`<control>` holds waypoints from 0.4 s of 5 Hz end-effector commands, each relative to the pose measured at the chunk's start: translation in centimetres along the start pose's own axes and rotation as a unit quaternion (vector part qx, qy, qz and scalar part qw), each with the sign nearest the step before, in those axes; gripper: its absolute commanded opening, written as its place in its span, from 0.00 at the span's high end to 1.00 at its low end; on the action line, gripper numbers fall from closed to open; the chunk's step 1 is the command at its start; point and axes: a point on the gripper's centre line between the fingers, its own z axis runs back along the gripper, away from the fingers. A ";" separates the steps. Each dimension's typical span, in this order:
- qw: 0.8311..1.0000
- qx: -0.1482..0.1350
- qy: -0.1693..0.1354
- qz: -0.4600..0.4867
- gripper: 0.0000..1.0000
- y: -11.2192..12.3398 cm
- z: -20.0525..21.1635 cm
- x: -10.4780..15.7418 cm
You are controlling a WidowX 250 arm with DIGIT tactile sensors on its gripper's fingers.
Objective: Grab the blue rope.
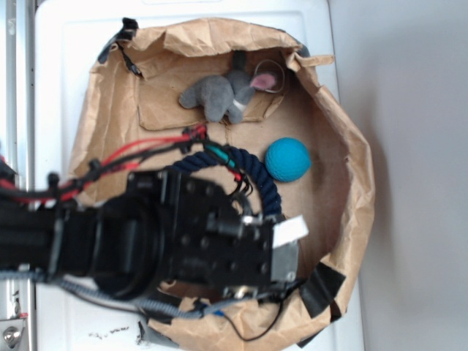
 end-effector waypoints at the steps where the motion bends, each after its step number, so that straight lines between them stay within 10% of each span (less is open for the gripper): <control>1: 0.998 -0.055 0.013 0.040 1.00 1.8 8.8 3.3; 2: 0.997 -0.050 0.012 0.055 1.00 2.7 12.6 3.2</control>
